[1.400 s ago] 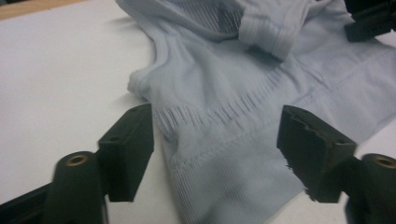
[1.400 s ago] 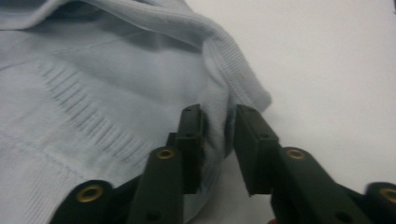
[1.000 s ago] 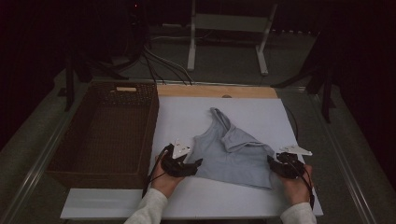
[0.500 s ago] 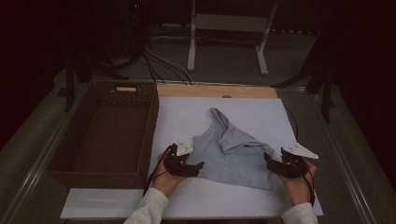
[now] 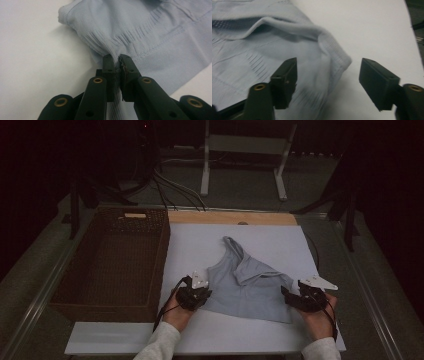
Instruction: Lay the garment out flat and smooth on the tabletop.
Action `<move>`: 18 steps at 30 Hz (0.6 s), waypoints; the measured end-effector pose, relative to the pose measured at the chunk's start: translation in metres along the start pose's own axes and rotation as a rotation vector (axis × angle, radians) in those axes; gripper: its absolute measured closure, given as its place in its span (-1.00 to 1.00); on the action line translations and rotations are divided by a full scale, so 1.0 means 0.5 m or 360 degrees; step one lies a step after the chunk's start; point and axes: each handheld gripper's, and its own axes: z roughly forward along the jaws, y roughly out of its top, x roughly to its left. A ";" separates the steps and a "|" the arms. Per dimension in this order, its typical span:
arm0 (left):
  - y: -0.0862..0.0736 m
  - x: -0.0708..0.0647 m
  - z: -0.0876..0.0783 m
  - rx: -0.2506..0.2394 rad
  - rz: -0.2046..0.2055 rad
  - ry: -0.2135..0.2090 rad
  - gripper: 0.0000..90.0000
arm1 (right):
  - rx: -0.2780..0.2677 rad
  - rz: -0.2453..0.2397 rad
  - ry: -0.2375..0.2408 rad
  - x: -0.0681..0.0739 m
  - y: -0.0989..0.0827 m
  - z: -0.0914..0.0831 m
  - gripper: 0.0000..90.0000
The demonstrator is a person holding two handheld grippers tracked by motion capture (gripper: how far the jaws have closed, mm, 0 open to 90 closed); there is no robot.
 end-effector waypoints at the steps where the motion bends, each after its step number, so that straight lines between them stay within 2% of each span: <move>1: 0.000 -0.001 -0.004 -0.0004 0.0000 0.0000 0.87 | 0.0011 -0.0004 -0.0001 0.001 -0.001 0.000 -0.25; 5: -0.007 -0.004 -0.022 -0.0034 -0.0028 -0.0020 0.87 | 0.0046 -0.0018 0.0029 0.005 -0.006 0.002 -0.10; 9: -0.010 -0.014 -0.033 -0.0047 -0.0018 -0.0018 0.87 | 0.0081 -0.0029 0.0087 0.015 -0.010 0.005 0.07; 12: -0.012 -0.021 -0.037 -0.0050 -0.0008 -0.0020 0.88 | 0.0111 -0.0049 0.0101 0.020 -0.011 0.009 0.18; 16: -0.016 -0.023 -0.041 -0.0048 -0.0016 -0.0029 0.88 | 0.0136 -0.0020 0.0134 0.017 -0.014 0.013 0.26; 18: -0.018 -0.026 -0.044 -0.0045 -0.0005 -0.0033 0.88 | 0.0160 -0.0014 0.0142 0.016 -0.016 0.017 0.42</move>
